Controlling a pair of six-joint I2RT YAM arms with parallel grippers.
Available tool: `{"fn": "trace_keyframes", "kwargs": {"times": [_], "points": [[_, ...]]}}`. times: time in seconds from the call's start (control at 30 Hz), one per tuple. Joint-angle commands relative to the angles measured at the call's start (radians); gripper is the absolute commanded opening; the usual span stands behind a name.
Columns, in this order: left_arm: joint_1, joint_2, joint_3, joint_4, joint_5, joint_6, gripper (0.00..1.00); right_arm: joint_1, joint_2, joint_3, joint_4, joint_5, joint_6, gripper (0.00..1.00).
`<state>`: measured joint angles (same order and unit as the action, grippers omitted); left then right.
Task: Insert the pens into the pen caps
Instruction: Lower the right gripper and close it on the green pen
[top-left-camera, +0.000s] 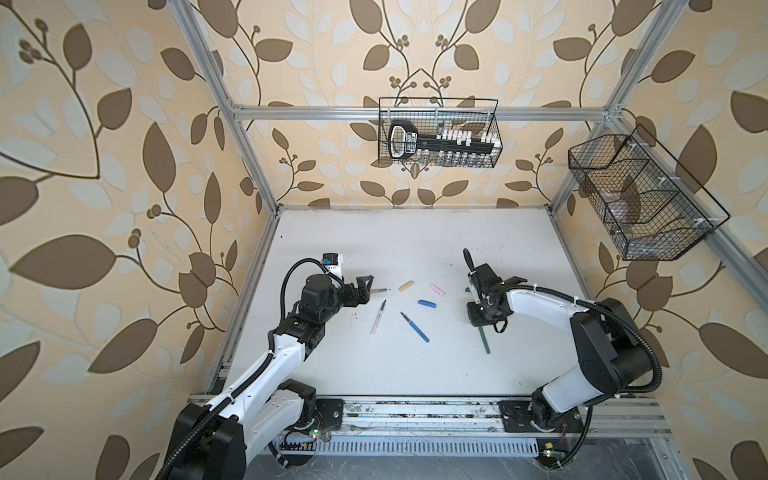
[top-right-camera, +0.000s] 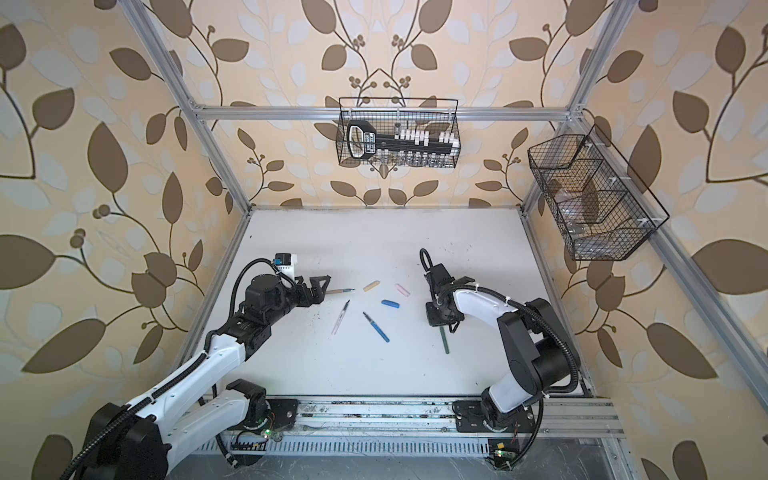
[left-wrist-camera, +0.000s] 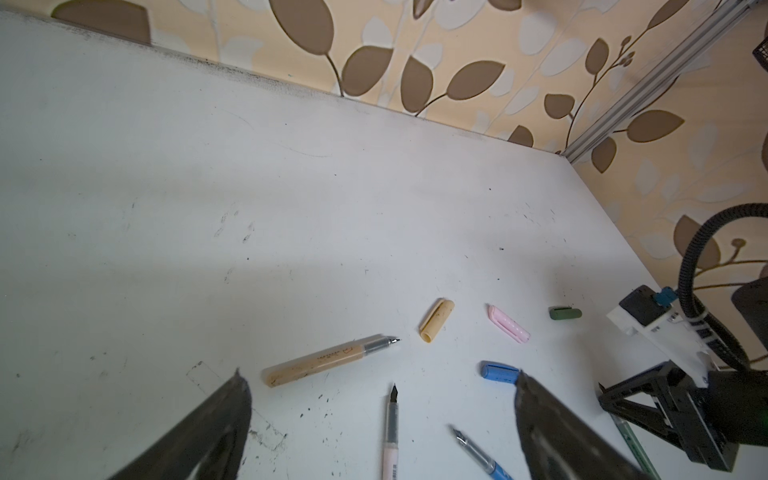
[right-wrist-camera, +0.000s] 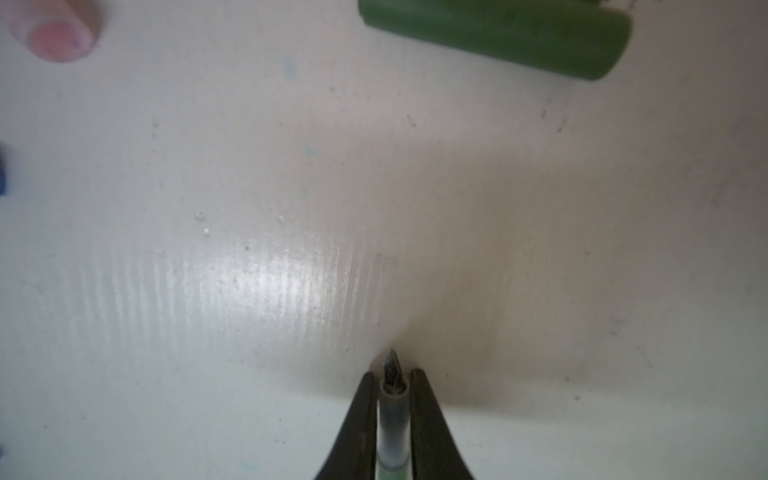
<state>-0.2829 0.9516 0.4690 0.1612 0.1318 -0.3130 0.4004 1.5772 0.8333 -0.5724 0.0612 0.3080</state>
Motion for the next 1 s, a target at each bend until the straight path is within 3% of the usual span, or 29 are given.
{"fn": "trace_keyframes", "kwargs": {"times": [0.0,0.3,0.5,0.6,0.97], "points": [[-0.007,0.001,0.013,0.035,0.028,0.026,0.99,-0.014,0.007,-0.046,0.02,-0.024,0.012,0.14],[-0.007,0.008,0.015,0.032,0.028,0.028,0.99,-0.055,-0.011,-0.048,0.095,-0.074,0.025,0.09],[-0.007,0.018,0.02,0.032,0.028,0.024,0.99,-0.063,-0.035,-0.045,0.066,-0.063,0.014,0.3],[-0.007,0.019,0.02,0.031,0.015,0.017,0.99,-0.059,-0.072,-0.042,0.031,-0.053,0.007,0.36],[-0.009,0.038,0.035,0.013,-0.018,-0.015,0.99,0.011,-0.088,-0.03,-0.048,-0.008,0.011,0.39]]}}
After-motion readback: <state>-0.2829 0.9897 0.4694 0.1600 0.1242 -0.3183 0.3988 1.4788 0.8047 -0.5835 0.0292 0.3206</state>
